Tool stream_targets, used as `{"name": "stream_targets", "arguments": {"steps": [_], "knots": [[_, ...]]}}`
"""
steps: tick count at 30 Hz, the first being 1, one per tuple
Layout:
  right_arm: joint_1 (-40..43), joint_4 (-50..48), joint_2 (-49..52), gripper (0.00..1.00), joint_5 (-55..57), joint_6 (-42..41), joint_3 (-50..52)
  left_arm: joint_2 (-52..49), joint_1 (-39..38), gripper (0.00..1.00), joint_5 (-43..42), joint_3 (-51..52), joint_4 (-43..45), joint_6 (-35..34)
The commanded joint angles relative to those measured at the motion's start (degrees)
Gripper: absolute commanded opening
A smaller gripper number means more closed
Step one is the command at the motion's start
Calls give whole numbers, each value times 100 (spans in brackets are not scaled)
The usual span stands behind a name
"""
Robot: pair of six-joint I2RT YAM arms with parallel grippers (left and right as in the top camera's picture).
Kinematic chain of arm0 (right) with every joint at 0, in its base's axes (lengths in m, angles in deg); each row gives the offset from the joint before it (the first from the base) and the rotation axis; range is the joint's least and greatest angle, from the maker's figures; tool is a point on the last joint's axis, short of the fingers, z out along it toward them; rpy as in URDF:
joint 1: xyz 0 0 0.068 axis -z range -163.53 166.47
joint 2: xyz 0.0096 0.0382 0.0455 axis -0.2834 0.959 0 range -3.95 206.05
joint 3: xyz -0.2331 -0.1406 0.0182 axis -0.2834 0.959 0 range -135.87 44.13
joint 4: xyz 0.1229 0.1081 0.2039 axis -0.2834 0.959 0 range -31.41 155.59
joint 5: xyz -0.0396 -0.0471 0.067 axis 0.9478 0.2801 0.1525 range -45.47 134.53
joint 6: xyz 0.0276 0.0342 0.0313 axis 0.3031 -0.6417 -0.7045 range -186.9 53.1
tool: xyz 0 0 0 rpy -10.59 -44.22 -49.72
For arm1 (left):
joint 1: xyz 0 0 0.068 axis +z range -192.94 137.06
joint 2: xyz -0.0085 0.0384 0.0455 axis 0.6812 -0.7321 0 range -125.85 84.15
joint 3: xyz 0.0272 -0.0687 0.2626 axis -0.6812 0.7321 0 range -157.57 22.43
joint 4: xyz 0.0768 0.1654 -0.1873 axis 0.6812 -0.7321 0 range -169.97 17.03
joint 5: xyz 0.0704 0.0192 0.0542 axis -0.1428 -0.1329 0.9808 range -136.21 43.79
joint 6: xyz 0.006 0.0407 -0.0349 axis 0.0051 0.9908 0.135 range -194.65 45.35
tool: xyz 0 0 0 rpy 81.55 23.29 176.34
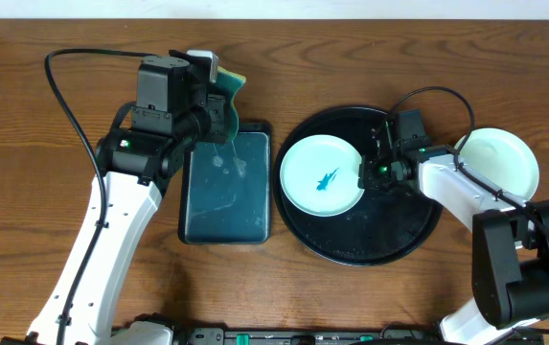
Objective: Clean dirty plates on tray and stack at the side
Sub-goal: 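Lift the sponge out of the water tray with the left gripper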
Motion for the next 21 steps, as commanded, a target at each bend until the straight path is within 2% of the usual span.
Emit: {"name": "stream_targets", "arguments": {"steps": [1,21], "knots": [[-46,28,59,1,127,9,17,66,9,8,74,-42,57,57],[-46,28,59,1,142,11,17,66,9,8,74,-44,96,57]]}}
